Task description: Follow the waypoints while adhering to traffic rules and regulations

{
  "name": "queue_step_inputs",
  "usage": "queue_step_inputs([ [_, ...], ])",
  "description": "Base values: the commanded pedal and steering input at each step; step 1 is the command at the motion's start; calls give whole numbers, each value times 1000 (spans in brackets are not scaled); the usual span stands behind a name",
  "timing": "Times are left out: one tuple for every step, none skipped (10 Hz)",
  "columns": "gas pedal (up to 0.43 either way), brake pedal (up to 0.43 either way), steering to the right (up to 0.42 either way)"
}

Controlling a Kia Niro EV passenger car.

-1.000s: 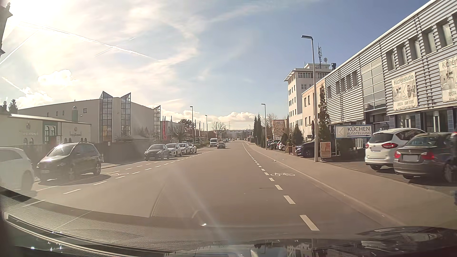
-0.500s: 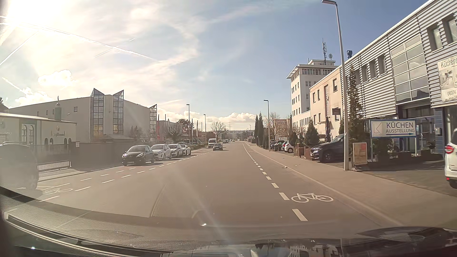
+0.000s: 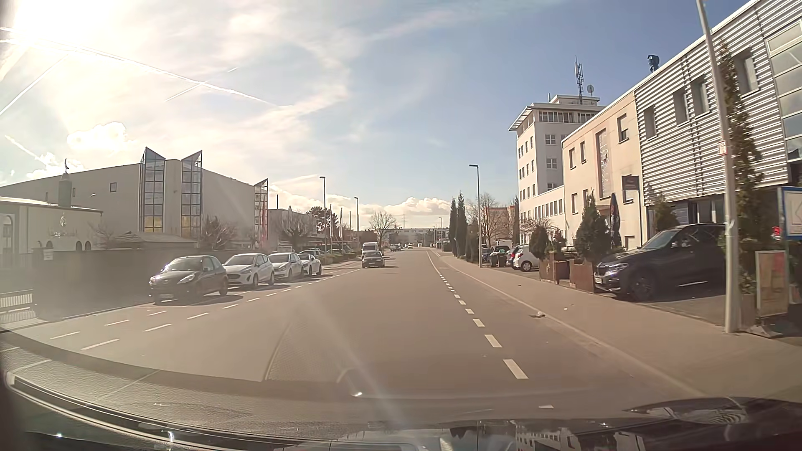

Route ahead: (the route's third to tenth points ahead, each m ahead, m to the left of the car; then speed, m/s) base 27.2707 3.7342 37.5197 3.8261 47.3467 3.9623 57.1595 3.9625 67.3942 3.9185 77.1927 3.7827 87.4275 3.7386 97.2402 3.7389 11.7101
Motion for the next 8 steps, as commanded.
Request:
queue_step_inputs([
  [311,0,-4],
  [311,0,-4],
  [311,0,-4],
  [311,0,-4],
  [311,0,-4],
  [311,0,-4],
  [311,0,-4],
  [311,0,-4],
])
